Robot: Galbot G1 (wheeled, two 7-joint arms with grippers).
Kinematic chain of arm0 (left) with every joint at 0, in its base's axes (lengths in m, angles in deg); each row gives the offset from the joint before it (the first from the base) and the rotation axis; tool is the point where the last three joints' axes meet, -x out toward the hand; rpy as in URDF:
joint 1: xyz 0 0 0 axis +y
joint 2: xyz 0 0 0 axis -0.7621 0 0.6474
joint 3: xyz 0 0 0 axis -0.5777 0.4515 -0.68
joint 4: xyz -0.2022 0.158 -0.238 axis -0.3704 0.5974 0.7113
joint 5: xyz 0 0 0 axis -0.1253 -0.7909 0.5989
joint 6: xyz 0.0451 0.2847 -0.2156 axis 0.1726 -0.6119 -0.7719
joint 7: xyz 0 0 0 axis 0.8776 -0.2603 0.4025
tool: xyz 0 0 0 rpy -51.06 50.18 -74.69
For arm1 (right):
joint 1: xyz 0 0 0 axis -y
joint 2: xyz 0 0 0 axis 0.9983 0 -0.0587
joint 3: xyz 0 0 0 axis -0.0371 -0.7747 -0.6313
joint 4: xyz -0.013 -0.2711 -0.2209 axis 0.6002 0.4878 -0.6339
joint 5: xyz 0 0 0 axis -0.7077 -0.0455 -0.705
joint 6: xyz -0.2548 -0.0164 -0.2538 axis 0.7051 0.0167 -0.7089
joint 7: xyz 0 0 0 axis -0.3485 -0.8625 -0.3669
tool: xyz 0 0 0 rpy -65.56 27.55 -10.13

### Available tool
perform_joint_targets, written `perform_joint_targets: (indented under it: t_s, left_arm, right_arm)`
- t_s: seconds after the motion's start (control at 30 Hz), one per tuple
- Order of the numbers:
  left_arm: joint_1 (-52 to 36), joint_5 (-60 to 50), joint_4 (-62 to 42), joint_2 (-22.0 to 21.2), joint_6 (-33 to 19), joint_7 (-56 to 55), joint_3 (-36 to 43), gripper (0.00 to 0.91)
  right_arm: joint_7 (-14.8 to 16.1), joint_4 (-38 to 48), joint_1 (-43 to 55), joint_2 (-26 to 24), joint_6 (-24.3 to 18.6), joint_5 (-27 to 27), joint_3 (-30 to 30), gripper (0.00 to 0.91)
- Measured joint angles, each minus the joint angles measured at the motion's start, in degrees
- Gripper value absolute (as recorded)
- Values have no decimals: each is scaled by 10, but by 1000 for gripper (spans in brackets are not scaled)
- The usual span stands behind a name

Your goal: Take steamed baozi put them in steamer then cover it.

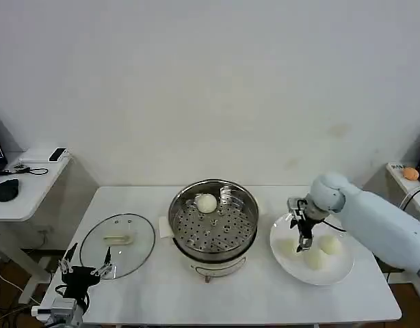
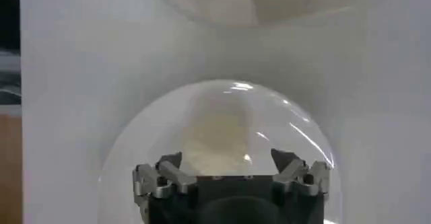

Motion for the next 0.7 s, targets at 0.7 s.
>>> perform_joint_targets:
  t_s: [0.7]
  left_arm:
    - [-4, 0, -12, 2, 0, -1, 0, 907]
  right_arm:
    - [-14, 21, -41, 22, -9, -47, 22, 907]
